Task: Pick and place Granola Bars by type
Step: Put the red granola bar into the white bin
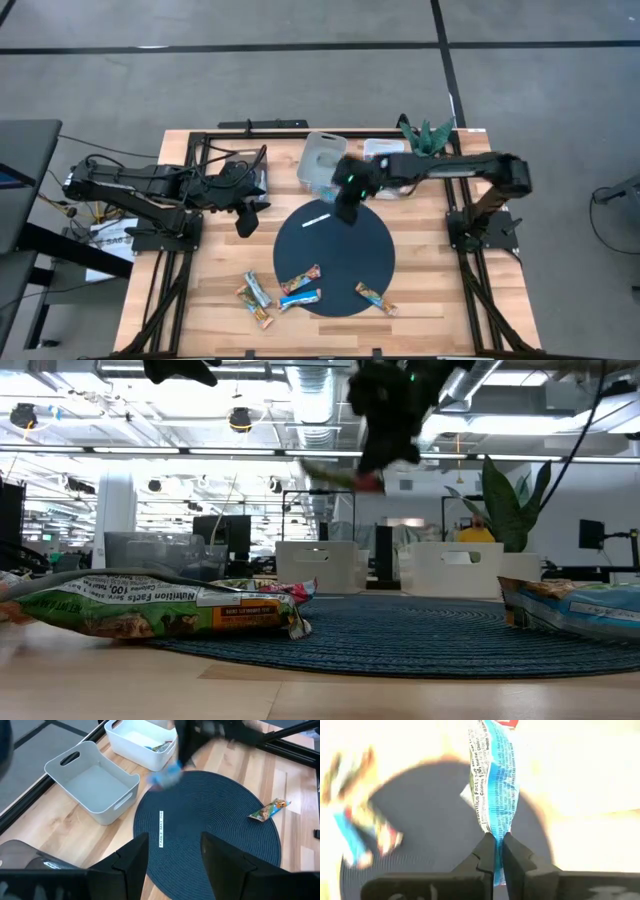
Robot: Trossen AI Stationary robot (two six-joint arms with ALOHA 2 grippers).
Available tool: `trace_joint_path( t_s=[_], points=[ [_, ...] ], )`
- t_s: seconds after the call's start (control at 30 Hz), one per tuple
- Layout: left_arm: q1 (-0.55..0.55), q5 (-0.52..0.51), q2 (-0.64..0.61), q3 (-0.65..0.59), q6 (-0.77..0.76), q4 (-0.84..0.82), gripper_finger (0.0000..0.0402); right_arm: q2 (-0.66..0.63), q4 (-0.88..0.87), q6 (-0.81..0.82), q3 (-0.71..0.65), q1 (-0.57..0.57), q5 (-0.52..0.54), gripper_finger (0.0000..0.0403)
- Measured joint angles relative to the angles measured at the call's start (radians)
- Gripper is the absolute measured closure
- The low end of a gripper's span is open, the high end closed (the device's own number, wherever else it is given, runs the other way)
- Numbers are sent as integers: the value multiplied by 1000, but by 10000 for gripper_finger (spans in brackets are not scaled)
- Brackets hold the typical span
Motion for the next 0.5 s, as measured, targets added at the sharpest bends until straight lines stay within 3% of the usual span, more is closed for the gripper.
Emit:
trace_joint_path(
  t_s=[0.27, 0.5],
  points=[
    [0, -9, 0, 0, 0, 3, 231, -184, -92, 169, 23, -194, 257, 399],
    [0, -11, 0, 0, 0, 3, 231, -212, -292, 198, 23, -325, 273, 400]
  ],
)
